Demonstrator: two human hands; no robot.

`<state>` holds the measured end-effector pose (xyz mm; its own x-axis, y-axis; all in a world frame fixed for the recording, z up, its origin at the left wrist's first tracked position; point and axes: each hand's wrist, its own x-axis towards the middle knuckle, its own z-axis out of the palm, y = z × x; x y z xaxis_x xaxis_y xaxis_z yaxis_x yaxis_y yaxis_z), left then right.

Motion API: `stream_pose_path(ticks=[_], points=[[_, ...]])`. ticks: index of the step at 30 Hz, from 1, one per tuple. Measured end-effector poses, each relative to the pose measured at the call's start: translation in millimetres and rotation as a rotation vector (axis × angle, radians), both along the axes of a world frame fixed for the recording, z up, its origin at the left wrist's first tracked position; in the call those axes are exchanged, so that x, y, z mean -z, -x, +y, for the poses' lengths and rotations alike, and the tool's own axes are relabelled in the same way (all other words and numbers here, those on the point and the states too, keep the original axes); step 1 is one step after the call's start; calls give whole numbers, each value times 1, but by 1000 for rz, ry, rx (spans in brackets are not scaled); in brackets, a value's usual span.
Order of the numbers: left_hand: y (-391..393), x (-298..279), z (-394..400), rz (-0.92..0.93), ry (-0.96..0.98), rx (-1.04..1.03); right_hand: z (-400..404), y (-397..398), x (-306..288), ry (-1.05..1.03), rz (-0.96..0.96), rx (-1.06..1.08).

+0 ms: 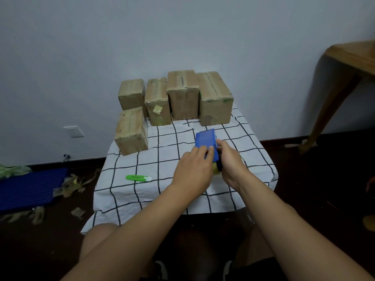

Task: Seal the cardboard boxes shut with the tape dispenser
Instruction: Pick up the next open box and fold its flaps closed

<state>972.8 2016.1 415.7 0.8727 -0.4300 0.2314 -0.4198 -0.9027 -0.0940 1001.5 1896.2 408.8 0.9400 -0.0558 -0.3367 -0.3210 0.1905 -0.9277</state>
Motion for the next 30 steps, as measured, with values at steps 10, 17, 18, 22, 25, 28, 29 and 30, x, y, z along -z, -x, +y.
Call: stream_pose_path(ticks=[10,17,18,22,25,28,29,30], points=[[3,14,-4,-101,65,-24,5,-3,-3,-53,15,44],[1,21,-3,-145,40,-16,4,-11,-4,-62,122,130],[0,22,-2,-135,41,-3,5,-12,-3,-51,119,131],[0,29,2,-163,61,17,7,-14,1,27,77,108],[7,36,4,-293,83,185,1,-20,3,48,54,170],[2,35,9,-325,428,181,-8,-23,5,218,-56,113],[-4,30,10,-234,614,54,-10,-23,6,289,-83,78],[-11,21,12,-74,800,-116,-11,-22,6,350,-100,42]])
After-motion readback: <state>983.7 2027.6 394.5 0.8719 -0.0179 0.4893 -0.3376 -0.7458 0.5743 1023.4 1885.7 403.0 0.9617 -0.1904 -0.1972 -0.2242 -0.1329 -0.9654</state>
